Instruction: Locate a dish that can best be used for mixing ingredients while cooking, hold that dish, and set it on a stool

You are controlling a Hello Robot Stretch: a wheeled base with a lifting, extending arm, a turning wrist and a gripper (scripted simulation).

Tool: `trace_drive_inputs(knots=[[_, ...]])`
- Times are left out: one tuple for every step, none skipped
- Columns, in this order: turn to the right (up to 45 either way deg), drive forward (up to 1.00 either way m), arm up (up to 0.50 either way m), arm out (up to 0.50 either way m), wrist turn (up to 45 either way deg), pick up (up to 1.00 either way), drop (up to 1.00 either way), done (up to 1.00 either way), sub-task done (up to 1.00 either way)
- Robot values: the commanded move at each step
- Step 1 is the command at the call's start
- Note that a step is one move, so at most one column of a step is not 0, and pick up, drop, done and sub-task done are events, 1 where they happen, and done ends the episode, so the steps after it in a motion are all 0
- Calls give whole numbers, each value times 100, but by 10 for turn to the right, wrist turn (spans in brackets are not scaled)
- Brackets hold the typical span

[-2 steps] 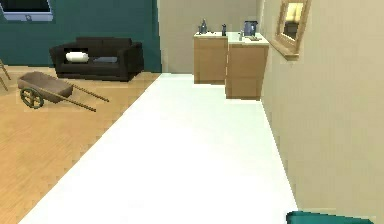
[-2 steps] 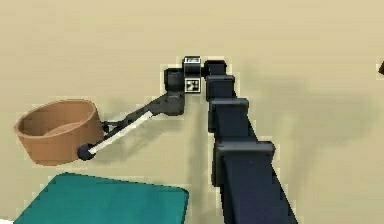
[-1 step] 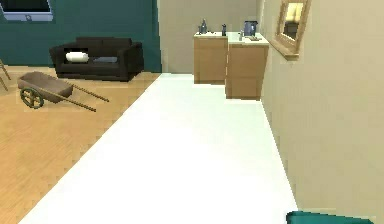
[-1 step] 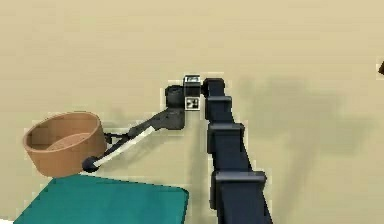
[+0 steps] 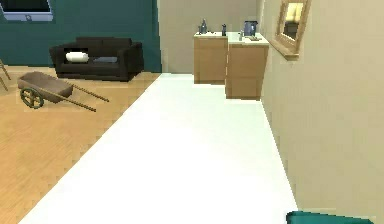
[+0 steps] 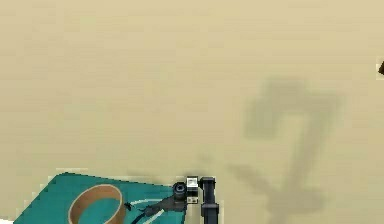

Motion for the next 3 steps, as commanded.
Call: trace_drive_inputs(knots=[[0,0,0,0,0,0,100,0,0],[0,0,10,0,0,0,0,0,0],[0,0,0,-8,0,0,0,0,0]])
